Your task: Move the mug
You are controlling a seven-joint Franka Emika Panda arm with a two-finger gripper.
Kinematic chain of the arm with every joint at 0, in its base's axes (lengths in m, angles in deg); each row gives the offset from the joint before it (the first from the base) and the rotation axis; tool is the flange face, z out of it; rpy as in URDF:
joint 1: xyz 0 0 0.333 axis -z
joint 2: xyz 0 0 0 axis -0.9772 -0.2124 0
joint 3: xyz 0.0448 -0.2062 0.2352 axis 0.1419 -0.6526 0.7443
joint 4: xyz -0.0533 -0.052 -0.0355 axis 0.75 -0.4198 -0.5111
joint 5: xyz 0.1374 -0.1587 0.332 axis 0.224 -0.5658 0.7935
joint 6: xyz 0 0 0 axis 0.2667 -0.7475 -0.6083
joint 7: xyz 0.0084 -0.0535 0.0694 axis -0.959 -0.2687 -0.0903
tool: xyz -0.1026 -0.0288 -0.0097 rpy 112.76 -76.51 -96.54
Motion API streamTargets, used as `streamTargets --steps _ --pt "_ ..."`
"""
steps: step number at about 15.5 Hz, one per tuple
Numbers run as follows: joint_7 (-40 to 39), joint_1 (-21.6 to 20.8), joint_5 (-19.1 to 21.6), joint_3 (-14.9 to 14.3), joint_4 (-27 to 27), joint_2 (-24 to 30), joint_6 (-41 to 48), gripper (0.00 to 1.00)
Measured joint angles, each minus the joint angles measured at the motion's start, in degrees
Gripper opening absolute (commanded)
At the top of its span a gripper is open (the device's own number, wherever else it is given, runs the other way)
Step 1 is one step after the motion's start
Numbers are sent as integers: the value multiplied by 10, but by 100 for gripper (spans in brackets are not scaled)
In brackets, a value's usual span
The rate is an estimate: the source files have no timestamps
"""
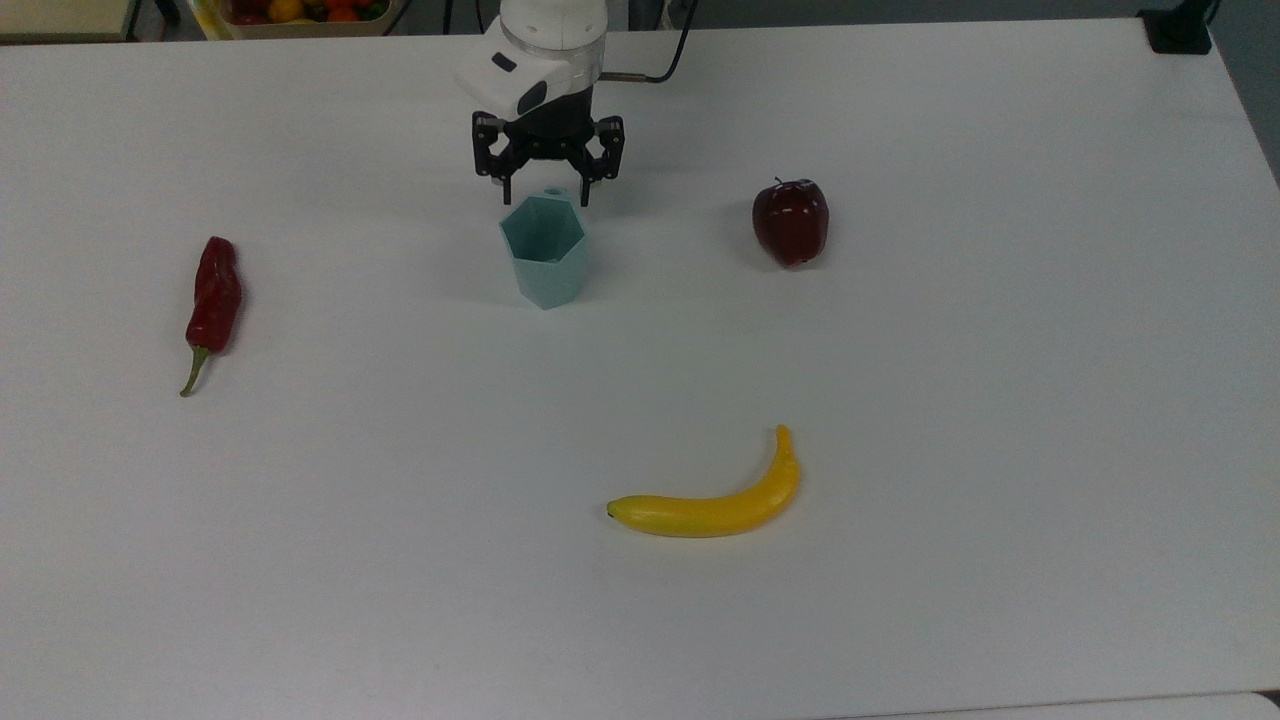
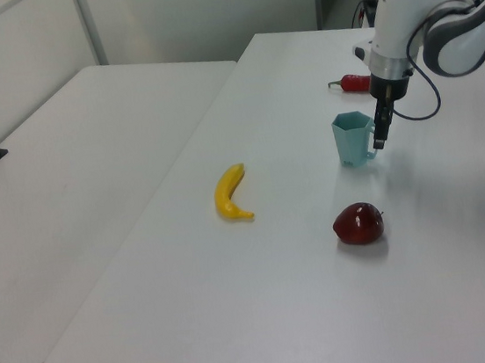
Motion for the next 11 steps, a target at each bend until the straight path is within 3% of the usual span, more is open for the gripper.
streamTargets --steps 7,11 --pt "0 -3 5 0 -159 1 185 100" --pt "-25 -2 49 -2 -273 -5 317 100"
